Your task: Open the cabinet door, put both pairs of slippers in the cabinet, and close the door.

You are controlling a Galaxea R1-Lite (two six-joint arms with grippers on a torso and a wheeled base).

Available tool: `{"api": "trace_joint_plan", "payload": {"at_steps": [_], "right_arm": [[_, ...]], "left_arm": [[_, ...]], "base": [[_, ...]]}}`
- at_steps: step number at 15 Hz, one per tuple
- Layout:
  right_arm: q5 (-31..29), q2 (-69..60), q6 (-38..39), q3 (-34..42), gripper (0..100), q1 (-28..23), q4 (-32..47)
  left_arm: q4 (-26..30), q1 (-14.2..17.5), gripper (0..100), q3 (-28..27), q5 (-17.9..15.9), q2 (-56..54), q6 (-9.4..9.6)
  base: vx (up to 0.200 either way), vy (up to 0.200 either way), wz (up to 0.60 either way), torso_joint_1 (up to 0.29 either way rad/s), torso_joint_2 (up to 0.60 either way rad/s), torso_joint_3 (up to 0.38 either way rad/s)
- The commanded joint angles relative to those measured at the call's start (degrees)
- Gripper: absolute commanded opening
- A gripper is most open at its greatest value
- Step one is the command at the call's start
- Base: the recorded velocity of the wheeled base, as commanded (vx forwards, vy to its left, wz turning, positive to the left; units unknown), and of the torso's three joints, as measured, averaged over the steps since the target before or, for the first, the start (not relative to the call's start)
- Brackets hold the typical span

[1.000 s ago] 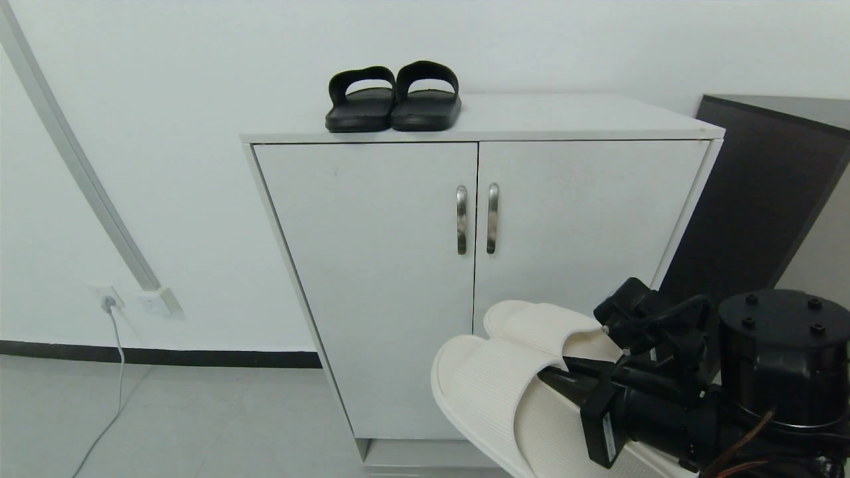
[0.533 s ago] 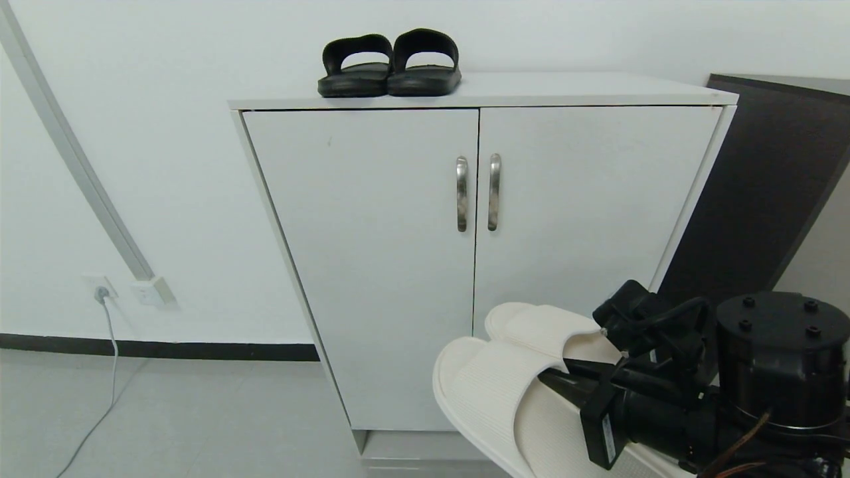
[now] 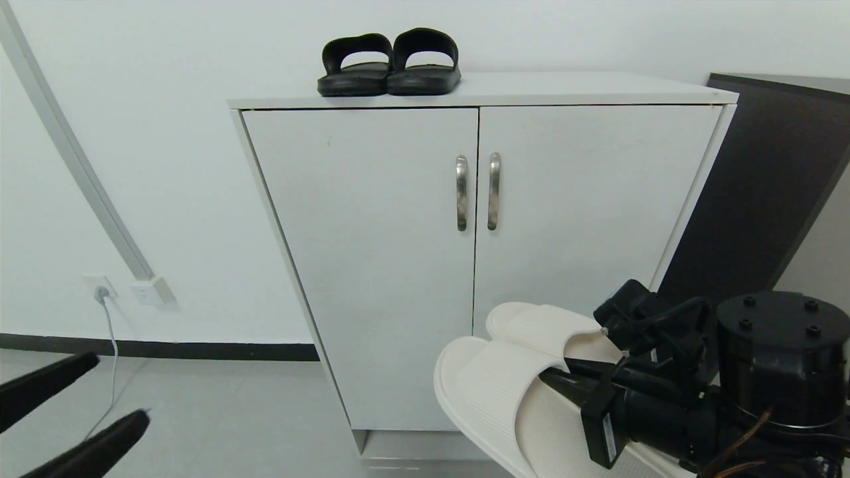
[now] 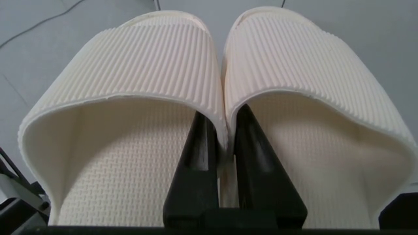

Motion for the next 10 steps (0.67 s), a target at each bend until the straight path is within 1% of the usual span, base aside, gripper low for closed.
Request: {"api": "trace_joint_plan", "payload": {"at_steps": [1, 2, 3, 4, 5, 6, 7, 8, 9, 10], "right_arm": [[0.00, 0.02, -0.02, 0.11, 0, 0.03, 0.02], [0.00, 0.11, -0.02, 0.02, 0, 0.03, 0.02], [0.00, 0.11, -0.11, 0.02, 0, 0.03, -0.07], [0.00, 0.20, -0.11, -0.07, 0, 0.03, -0.07], [0.00, 0.20, -0.02, 0.02, 0, 0.03, -0.07], [0.00, 0.20, -0.02, 0.11, 0, 0.03, 0.02], [0.00, 0.20, -0.02, 0.02, 0, 0.03, -0.07], [0.00, 0.20, -0.02, -0.07, 0, 0.03, -0.07], [-0.17, 0.20, -0.11, 0.02, 0, 0.03, -0.07], [-0.09, 0.20, -0.11, 0.02, 0, 0.03, -0.07]], "left_arm": [[-7.92, -7.40, 100, -3.63, 2.19, 15.58, -0.94], [-7.92, -12.41, 100, -5.47, 6.05, 17.34, -3.05], [-8.00, -17.69, 100, -7.85, 10.80, 19.19, -4.63], [-8.09, -20.85, 100, -9.60, 13.17, 20.77, -5.07], [-8.27, -24.89, 100, -12.42, 15.37, 23.76, -4.90], [-8.27, -27.44, 100, -14.97, 16.07, 25.96, -4.81], [-8.27, -29.29, 100, -17.69, 17.13, 28.94, -4.72], [-8.27, -29.90, 100, -19.10, 17.65, 30.35, -4.63], [-8.27, -31.05, 100, -22.61, 17.48, 32.99, -4.72], [-8.27, -31.22, 100, -25.34, 15.98, 34.92, -4.72]], "base": [[0.000, 0.000, 0.00, 0.000, 0.00, 0.000], [0.000, 0.000, 0.00, 0.000, 0.00, 0.000], [0.000, 0.000, 0.00, 0.000, 0.00, 0.000], [0.000, 0.000, 0.00, 0.000, 0.00, 0.000], [0.000, 0.000, 0.00, 0.000, 0.00, 0.000], [0.000, 0.000, 0.00, 0.000, 0.00, 0.000], [0.000, 0.000, 0.00, 0.000, 0.00, 0.000], [0.000, 0.000, 0.00, 0.000, 0.00, 0.000], [0.000, 0.000, 0.00, 0.000, 0.00, 0.000], [0.000, 0.000, 0.00, 0.000, 0.00, 0.000]]}}
